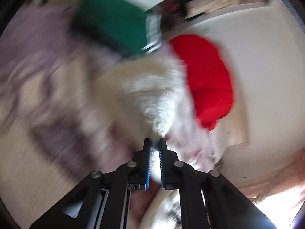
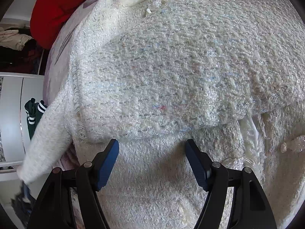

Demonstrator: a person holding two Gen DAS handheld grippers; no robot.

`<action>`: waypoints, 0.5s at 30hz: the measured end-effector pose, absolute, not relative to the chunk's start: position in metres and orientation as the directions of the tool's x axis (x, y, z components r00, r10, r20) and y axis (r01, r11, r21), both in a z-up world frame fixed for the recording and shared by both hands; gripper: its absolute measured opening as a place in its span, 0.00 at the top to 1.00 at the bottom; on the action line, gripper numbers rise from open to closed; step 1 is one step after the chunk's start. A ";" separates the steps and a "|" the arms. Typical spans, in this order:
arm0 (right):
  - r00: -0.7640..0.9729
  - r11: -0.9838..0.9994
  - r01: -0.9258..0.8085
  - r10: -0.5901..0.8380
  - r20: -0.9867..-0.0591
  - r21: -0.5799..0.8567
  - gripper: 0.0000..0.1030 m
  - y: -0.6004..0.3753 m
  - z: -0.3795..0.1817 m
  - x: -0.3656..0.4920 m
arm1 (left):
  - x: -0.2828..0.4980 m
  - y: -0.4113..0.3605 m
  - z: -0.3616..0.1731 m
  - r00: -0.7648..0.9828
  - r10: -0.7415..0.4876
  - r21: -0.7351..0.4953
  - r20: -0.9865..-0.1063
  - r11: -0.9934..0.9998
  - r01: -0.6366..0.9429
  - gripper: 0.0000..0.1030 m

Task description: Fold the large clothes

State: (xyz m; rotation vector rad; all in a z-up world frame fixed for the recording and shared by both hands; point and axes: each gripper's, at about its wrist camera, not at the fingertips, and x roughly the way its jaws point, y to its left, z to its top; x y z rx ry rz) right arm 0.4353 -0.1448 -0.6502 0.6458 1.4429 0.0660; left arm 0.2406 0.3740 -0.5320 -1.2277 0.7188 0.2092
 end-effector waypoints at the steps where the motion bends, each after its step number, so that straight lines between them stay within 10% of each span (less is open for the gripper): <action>1: 0.153 0.829 0.335 0.420 -0.894 0.447 0.29 -0.145 -0.651 0.436 | 0.224 0.371 -0.553 0.711 -0.247 -0.749 -0.658 0.316 -0.583 0.92; 5: 0.133 0.830 0.338 0.425 -0.896 0.444 0.29 -0.148 -0.652 0.438 | 0.163 0.360 -0.602 0.636 -0.300 -0.686 -0.711 0.095 -0.722 0.84; 8: 0.120 0.834 0.335 0.424 -0.897 0.439 0.29 -0.148 -0.648 0.444 | 0.138 0.351 -0.605 0.686 -0.273 -0.712 -0.675 -0.003 -0.702 0.35; 15: 0.115 0.856 0.302 0.404 -0.908 0.419 0.29 -0.136 -0.642 0.448 | 0.246 0.382 -0.610 0.741 -0.206 -0.768 -0.639 0.113 -0.631 0.35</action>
